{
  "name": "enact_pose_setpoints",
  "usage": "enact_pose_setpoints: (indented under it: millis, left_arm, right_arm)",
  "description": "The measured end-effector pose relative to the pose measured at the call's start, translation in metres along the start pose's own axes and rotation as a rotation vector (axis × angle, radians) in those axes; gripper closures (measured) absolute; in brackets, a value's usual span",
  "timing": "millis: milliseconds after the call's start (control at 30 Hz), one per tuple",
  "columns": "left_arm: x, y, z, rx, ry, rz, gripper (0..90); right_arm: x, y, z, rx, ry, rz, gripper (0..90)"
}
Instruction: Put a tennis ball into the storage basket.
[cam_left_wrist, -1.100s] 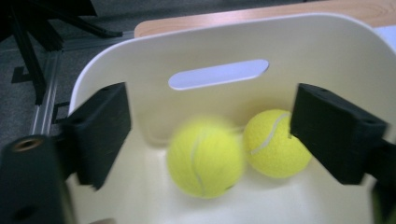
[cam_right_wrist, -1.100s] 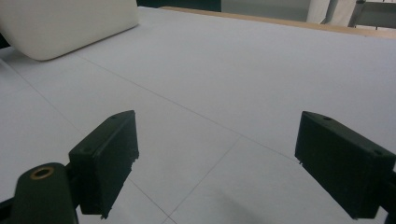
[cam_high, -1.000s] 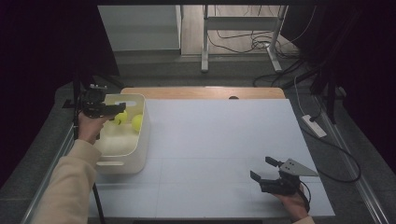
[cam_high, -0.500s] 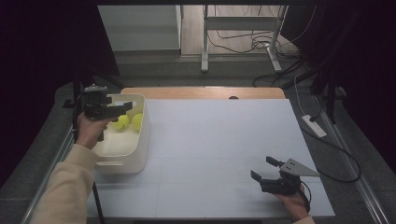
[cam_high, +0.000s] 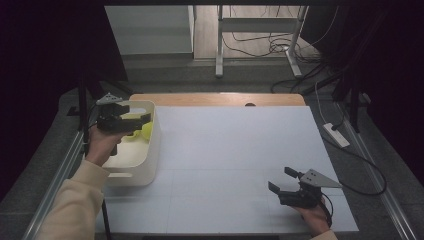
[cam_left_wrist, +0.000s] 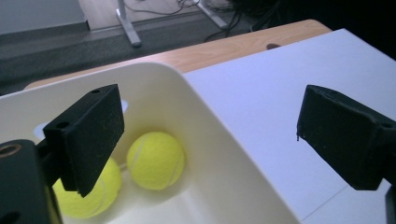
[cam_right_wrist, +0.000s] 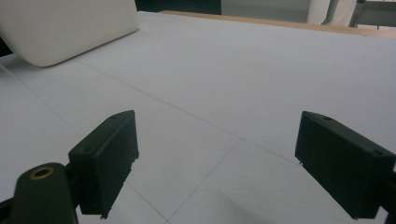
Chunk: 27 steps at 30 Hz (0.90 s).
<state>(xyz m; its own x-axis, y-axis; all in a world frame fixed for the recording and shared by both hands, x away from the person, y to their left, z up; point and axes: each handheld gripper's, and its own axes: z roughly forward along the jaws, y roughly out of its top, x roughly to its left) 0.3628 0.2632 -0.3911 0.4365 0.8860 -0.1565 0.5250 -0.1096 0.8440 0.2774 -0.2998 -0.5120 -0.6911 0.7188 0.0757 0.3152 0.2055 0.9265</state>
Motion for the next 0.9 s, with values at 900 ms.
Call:
enact_pose_setpoints:
  millis: [900]
  left_arm:
    - [-0.050,-0.016,-0.018,-0.124,-0.213,0.073,8.5]
  right_arm:
    - [0.002,-0.001,-0.001,0.015,-0.006,-0.008,13.5]
